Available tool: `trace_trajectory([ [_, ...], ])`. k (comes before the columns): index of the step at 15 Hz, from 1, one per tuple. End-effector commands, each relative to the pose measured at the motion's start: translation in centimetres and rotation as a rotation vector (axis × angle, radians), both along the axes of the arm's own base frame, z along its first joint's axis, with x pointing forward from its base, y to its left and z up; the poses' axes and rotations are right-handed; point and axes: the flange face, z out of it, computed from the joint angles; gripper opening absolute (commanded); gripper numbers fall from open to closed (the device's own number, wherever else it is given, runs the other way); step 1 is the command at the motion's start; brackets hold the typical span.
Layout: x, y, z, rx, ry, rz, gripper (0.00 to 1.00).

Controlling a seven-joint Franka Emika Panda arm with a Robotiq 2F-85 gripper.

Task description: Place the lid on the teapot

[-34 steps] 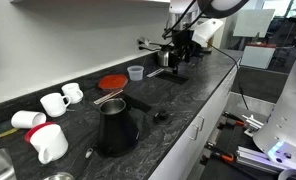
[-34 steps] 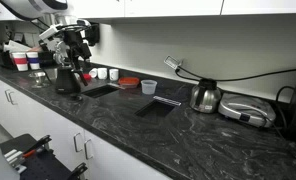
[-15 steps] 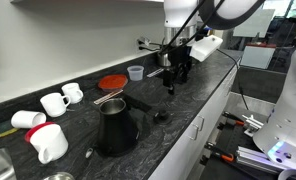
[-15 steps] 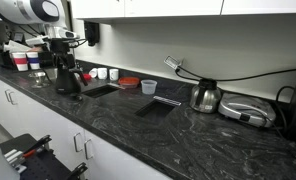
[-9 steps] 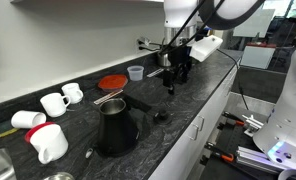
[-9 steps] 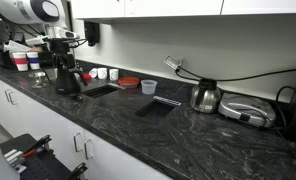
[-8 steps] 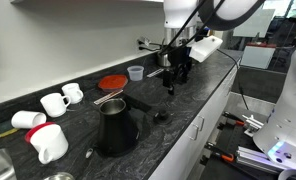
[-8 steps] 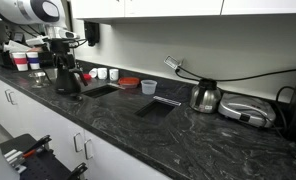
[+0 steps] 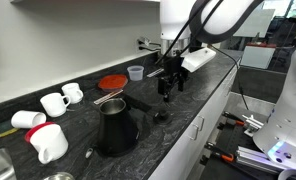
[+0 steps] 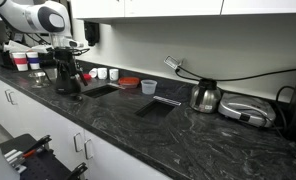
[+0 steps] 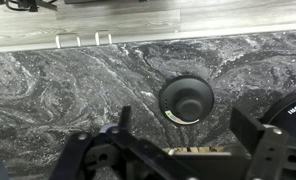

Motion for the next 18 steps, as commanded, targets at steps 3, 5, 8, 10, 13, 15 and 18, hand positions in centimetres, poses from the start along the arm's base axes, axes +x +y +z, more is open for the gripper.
trace_trajectory([
  [3,0.7,-0.1,-1.6,0.012,0.016,-0.008,1.0],
  [5,0.8,-0.1,-1.6,0.014,0.015,-0.009,1.0],
  [8,0.8,0.0,-1.6,0.015,0.013,-0.009,1.0],
  [10,0.9,0.0,-1.7,0.019,0.012,-0.016,1.0],
  [13,1.5,0.2,-3.0,0.053,0.018,-0.046,1.0],
  [15,1.8,0.3,-4.2,0.067,0.032,-0.061,1.0],
  [18,2.3,0.6,-5.9,0.048,0.01,-0.064,1.0],
])
